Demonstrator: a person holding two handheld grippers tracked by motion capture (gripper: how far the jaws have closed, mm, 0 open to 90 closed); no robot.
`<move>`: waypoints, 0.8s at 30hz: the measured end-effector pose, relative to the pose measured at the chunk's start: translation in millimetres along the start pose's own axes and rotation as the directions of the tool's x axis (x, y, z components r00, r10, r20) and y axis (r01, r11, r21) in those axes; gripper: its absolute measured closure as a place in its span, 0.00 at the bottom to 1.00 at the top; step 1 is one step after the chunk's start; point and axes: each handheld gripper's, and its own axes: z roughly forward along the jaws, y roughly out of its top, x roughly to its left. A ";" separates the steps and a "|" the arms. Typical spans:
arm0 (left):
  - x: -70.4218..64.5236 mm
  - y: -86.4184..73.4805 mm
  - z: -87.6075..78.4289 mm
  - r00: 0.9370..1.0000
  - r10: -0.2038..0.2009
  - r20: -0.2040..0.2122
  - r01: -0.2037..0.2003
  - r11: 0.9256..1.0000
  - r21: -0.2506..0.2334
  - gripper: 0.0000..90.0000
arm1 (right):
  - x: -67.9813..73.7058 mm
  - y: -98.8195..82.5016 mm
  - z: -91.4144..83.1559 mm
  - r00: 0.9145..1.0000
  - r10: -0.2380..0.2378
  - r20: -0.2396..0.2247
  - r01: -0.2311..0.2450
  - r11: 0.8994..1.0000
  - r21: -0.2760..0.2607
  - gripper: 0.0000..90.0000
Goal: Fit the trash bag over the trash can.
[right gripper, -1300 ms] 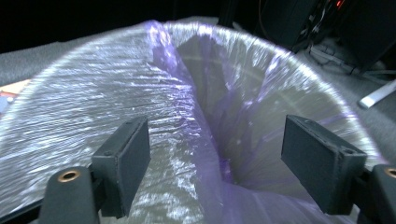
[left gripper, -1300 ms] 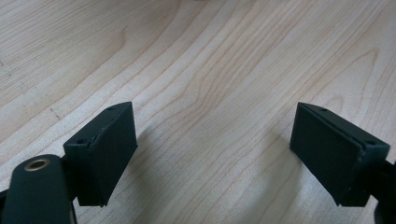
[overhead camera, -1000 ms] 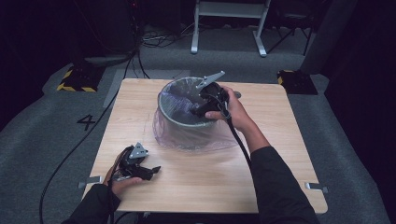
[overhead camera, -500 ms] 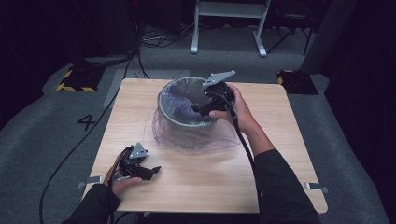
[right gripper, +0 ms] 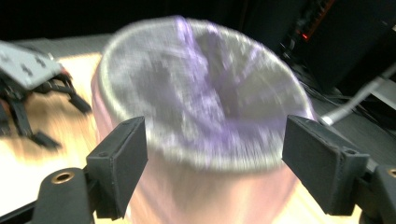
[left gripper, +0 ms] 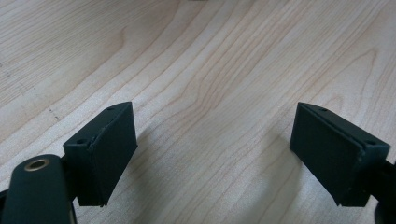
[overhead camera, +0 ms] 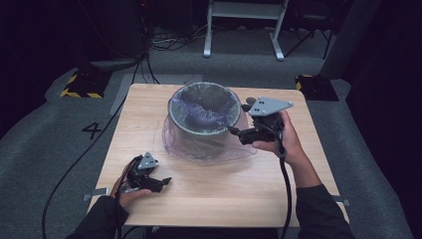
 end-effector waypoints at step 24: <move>-0.2 -0.1 0.0 1.000 -0.001 -0.001 0.001 1.000 0.000 0.16 | 25.9 -205.8 -0.9 0.992 0.122 0.026 -0.125 0.946 0.299 0.21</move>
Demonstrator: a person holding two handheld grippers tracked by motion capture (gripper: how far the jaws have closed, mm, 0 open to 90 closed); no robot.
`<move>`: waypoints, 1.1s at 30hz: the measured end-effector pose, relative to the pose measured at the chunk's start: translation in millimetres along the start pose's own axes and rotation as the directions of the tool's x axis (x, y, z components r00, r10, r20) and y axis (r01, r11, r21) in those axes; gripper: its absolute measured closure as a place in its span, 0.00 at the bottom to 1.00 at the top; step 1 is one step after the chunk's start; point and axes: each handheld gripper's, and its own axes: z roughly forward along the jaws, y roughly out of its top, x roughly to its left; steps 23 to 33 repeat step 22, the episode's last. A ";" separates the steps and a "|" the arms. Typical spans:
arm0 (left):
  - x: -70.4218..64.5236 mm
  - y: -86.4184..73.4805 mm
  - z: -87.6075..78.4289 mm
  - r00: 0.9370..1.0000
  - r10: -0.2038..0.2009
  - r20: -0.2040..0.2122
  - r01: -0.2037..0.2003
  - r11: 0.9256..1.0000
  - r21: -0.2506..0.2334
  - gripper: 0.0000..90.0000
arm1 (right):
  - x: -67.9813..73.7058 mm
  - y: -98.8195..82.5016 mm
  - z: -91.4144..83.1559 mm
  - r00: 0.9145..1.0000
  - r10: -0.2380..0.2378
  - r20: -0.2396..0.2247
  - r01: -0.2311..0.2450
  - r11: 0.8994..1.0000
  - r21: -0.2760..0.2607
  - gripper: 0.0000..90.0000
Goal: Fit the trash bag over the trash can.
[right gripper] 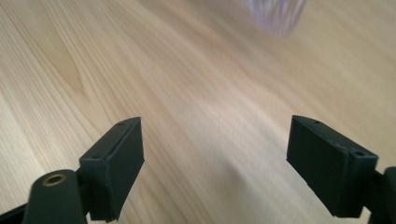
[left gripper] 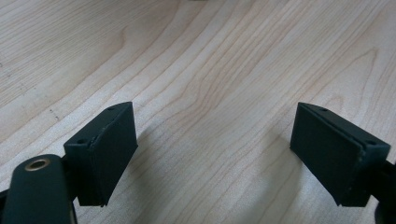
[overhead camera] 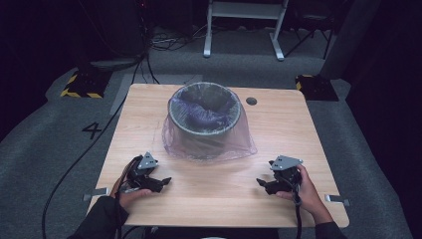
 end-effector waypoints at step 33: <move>-0.1 0.0 0.3 1.000 0.000 0.007 0.000 1.000 -0.001 0.16 | -8.5 -47.9 -0.1 0.984 0.172 -0.049 -0.175 0.982 -0.067 0.17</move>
